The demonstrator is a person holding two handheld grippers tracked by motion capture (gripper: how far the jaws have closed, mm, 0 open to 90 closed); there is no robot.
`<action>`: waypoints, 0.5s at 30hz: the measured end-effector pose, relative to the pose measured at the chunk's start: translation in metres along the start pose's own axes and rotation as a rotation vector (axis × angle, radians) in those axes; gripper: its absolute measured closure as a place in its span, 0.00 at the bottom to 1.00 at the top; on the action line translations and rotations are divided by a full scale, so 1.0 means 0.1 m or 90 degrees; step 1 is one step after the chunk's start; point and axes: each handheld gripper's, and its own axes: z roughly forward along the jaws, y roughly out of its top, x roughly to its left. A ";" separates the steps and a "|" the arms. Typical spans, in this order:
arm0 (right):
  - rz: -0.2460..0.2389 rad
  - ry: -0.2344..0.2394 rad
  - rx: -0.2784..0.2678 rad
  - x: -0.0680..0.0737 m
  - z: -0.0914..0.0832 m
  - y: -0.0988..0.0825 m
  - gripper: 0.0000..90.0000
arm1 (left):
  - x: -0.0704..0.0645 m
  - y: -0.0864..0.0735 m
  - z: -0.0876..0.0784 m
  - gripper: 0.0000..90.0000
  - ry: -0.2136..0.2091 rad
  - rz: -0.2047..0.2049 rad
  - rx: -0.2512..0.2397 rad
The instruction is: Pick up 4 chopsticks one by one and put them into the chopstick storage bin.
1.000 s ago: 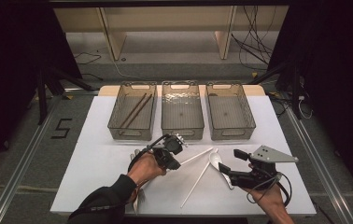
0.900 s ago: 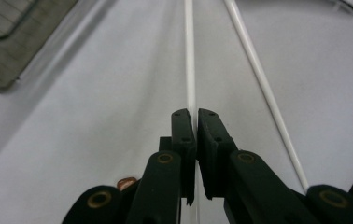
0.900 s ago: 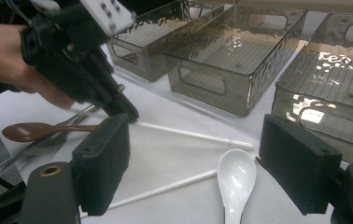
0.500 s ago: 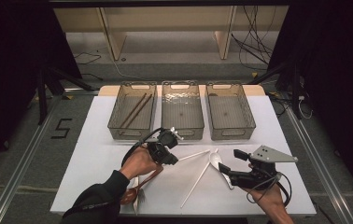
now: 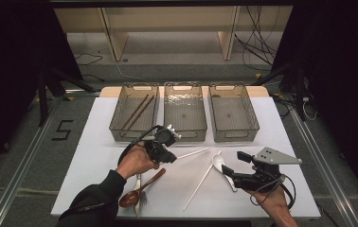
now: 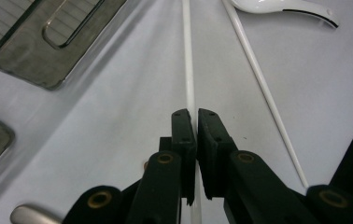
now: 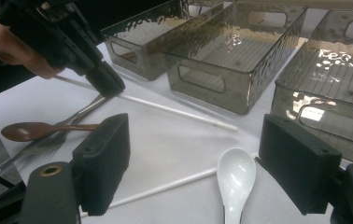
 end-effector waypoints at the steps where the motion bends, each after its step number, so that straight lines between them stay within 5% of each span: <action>1: 0.001 0.000 0.000 0.00 0.00 0.00 0.29 | 0.00 0.00 -0.03 0.95 0.003 0.002 0.002; 10: -0.001 0.000 0.002 0.00 0.01 0.00 0.29 | 0.02 0.01 -0.39 0.95 0.018 -0.001 -0.058; 15: -0.001 0.000 0.003 0.00 0.01 0.00 0.29 | 0.18 0.02 -0.64 0.95 0.040 -0.015 -0.083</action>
